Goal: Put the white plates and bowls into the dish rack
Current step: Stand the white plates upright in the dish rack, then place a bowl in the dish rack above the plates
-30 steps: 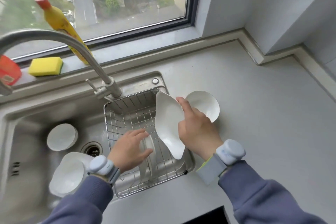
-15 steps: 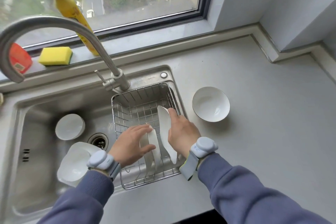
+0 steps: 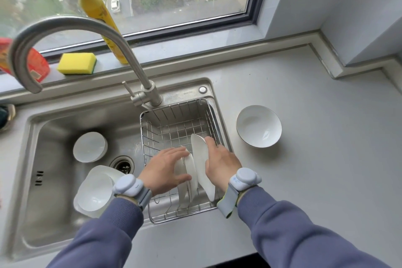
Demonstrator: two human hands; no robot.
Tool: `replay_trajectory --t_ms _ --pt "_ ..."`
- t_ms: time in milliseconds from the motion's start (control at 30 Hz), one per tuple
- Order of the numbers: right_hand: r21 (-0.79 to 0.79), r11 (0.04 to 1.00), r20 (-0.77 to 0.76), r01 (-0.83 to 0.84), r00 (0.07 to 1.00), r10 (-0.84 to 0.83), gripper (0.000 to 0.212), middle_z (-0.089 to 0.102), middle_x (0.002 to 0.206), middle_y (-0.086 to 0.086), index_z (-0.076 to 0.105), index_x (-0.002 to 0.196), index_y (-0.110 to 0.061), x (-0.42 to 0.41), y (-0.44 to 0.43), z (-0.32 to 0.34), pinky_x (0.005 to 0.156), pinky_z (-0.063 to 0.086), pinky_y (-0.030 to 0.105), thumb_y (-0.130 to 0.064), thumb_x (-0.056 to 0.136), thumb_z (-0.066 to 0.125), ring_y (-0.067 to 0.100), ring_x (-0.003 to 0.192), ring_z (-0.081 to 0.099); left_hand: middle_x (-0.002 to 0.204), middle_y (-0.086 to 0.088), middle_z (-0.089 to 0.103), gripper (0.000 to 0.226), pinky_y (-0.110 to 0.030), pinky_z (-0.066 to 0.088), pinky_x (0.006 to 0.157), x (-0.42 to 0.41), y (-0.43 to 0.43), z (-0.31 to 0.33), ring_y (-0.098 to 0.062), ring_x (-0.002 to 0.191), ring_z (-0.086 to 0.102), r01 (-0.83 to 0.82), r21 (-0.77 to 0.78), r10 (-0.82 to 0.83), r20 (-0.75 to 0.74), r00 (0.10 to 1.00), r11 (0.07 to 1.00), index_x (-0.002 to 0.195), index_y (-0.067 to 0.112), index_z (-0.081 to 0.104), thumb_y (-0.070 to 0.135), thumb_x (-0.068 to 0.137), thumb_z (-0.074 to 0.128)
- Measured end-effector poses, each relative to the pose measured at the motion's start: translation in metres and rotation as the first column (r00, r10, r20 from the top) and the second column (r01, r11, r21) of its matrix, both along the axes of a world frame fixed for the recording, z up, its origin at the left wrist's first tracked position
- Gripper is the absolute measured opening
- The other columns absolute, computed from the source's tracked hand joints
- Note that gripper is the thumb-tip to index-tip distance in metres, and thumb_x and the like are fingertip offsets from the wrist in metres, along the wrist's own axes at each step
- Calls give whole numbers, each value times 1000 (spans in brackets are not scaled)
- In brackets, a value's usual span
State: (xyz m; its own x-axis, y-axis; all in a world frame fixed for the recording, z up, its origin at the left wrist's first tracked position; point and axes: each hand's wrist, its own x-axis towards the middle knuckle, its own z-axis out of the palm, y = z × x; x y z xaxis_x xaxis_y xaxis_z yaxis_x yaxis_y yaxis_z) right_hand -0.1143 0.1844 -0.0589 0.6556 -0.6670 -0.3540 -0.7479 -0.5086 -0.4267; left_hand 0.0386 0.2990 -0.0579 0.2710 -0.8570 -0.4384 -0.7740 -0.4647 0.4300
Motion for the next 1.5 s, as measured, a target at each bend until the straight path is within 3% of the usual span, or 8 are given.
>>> replay_trajectory --t_ms 467,733,1033,1200,1267,1333,1400,1500 --pt "117 993 0 -6 1000 6 39 63 109 17 34 136 -17 9 -6 -1 73 45 40 -28 99 37 36 87 56 161 14 37 75 -34 20 124 -5 -5 -4 -12 149 30 -20 11 20 -17 1000 1000 147 32 47 56 81 74" --pt "234 972 3 -18 1000 17 38 64 113 18 38 127 -19 14 7 6 80 47 44 -45 102 28 40 100 60 161 13 37 76 -38 22 124 -5 -4 -4 -13 149 30 -33 9 33 -30 999 999 147 33 48 55 80 75" --pt "313 950 -7 -5 1000 7 54 60 129 16 26 147 -22 12 5 7 92 46 45 -51 102 29 38 116 57 162 9 37 85 -35 20 125 -8 -5 -3 -14 151 27 -42 4 42 -40 998 999 154 27 39 50 81 77" --pt "376 926 64 40 996 -69 71 40 155 7 19 157 -24 -5 -3 -1 112 34 42 -63 98 28 27 140 41 160 1 40 76 -36 23 123 -8 -14 7 -20 150 29 -24 9 24 -18 1000 1000 156 22 34 41 89 65" --pt "360 922 110 142 975 -193 63 54 141 5 39 148 -23 -18 -8 -3 105 40 38 -61 98 31 25 130 50 156 -1 45 62 -36 27 121 -10 -27 13 -21 146 34 -61 -59 59 -36 998 996 153 20 39 34 95 55" --pt "404 861 114 310 917 -383 50 72 104 1 63 115 -22 -31 -15 -4 87 48 36 -60 98 35 24 100 64 148 -1 54 51 -34 32 117 -16 -46 21 -21 140 42 -98 -145 90 -59 994 985 147 18 48 32 98 51" --pt "535 712 80 454 812 -578 58 67 65 -2 68 87 -19 -45 -24 -4 61 46 34 -66 93 36 19 63 60 136 1 64 45 -34 38 110 -28 -69 29 -22 131 51 -94 -195 82 -70 994 976 141 17 56 35 100 49" --pt "671 476 -50 569 674 -737 69 56 55 -1 68 85 -10 -67 -41 -3 43 33 23 -71 91 37 18 42 44 119 -3 74 43 -36 47 96 -52 -109 39 -26 116 61 -108 -155 93 -98 991 982 133 13 61 35 100 47"
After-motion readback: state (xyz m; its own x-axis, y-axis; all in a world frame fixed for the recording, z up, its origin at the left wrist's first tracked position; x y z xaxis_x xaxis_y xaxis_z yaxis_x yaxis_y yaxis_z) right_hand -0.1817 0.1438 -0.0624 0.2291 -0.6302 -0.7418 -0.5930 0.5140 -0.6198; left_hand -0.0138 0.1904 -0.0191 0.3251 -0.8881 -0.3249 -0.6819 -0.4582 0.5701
